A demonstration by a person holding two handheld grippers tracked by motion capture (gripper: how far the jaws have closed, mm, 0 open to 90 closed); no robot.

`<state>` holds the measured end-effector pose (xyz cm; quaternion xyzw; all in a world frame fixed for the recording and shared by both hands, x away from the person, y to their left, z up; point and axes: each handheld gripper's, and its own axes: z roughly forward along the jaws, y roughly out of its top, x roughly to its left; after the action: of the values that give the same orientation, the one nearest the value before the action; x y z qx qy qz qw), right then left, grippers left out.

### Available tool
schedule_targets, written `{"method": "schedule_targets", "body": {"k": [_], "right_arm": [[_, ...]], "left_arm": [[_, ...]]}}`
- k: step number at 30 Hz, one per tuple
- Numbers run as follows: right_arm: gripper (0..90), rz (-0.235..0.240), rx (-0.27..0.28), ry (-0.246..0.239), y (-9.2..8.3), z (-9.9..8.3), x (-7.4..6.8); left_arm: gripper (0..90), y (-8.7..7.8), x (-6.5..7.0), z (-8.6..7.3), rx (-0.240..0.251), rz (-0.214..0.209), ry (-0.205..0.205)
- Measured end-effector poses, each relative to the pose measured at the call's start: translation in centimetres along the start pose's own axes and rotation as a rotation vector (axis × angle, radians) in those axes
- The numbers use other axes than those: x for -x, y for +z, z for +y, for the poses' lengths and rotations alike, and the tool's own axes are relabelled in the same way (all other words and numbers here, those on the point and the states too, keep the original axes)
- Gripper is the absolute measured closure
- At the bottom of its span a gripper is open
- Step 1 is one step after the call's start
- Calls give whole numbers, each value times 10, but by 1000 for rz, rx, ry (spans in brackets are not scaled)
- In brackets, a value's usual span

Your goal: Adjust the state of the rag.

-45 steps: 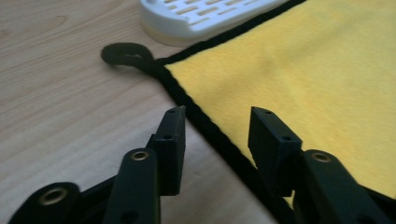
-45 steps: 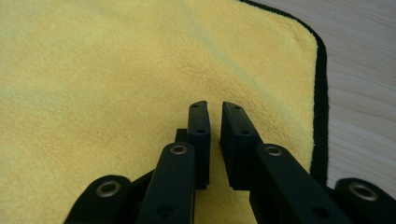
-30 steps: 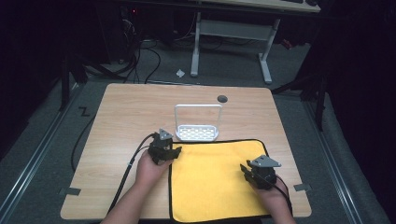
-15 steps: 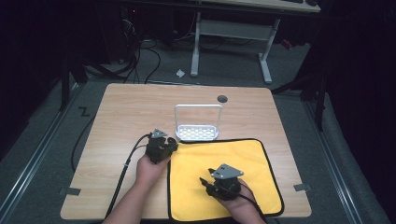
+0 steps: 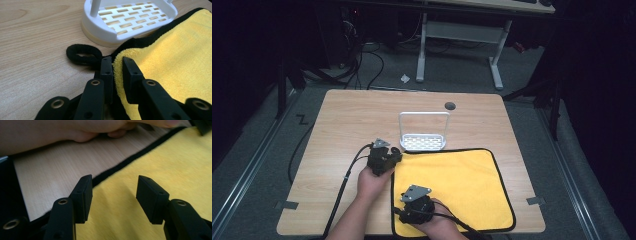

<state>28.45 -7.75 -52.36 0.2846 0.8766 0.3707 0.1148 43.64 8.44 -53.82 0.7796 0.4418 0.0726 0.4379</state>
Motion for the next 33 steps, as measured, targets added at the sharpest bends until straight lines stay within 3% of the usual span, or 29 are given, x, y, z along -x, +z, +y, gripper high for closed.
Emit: {"method": "schedule_targets", "body": {"k": [5, 10, 21, 27, 31, 32, 33], "right_arm": [[483, 32, -13, -33, 7, 6, -10], [514, -14, -37, -83, 10, 3, -14], [784, -54, -31, -82, 3, -3, -8], [824, -53, -9, -91, -2, -2, -7], [835, -69, 34, -119, -11, 3, -8], [835, -73, 46, -122, -13, 4, -9], [835, -76, 59, -120, -14, 6, -9]], "left_arm": [[789, 0, 0, 0, -1, -1, 0], [788, 0, 0, 0, -1, -2, 3], [786, 0, 1, -1, 1, -6, -4], [793, -1, 1, -1, 3, -7, -7], [821, -4, -2, -1, 15, -38, -35], [828, -8, -6, -1, 44, -46, -77], [831, -8, -6, -1, 44, -46, -77]]}}
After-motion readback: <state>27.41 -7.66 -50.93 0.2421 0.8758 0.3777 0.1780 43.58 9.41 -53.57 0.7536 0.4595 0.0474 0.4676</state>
